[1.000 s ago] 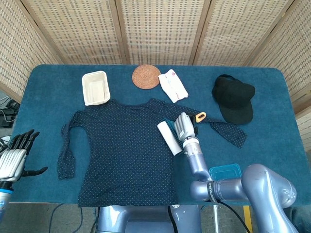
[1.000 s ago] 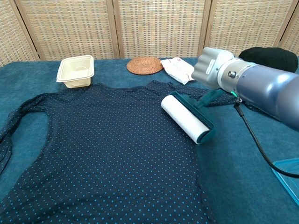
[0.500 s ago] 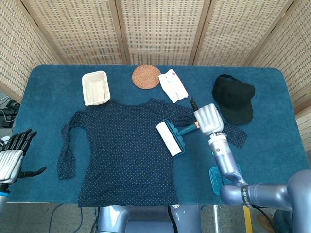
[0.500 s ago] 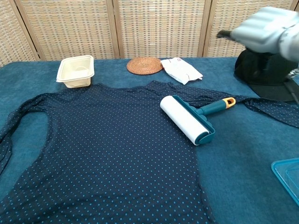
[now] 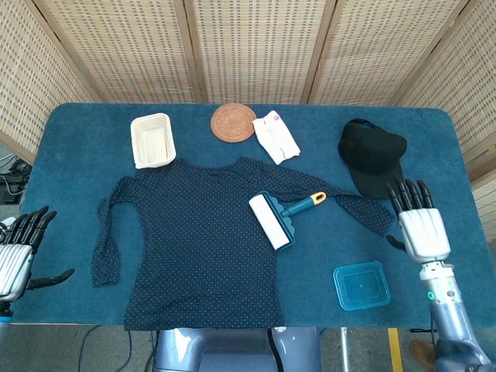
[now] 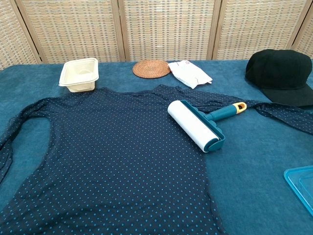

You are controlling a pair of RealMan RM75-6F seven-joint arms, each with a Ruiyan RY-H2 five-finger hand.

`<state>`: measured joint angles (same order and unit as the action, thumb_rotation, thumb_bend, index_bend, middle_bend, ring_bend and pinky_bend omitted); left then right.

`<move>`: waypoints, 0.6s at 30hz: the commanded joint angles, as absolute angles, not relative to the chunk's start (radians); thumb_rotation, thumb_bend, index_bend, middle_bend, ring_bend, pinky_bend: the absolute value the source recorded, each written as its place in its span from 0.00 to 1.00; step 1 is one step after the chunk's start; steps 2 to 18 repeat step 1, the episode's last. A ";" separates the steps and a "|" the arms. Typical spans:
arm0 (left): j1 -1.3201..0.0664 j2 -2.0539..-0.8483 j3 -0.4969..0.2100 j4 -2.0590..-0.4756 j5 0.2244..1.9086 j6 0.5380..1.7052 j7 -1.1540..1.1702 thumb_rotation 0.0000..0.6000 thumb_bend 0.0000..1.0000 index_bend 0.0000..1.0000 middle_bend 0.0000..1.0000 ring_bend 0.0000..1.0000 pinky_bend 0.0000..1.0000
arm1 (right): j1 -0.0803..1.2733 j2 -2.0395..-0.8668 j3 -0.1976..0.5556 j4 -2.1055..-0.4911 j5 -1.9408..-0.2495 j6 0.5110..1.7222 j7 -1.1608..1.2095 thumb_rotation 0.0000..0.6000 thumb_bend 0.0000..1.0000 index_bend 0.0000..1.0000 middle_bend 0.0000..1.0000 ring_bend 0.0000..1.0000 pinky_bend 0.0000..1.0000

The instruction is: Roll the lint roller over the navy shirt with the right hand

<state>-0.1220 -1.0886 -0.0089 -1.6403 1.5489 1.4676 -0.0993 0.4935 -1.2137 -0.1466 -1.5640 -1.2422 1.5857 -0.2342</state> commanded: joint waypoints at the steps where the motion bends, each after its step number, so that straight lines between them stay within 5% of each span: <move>1: -0.111 -1.083 0.000 -1.643 1.570 1.489 -0.106 1.00 0.00 0.00 0.00 0.00 0.00 | 0.420 -1.194 -0.170 -1.553 -1.306 1.632 -0.222 1.00 0.00 0.00 0.00 0.00 0.00; 18: -0.111 -1.083 0.000 -1.643 1.570 1.489 -0.106 1.00 0.00 0.00 0.00 0.00 0.00 | 0.420 -1.194 -0.170 -1.553 -1.306 1.632 -0.222 1.00 0.00 0.00 0.00 0.00 0.00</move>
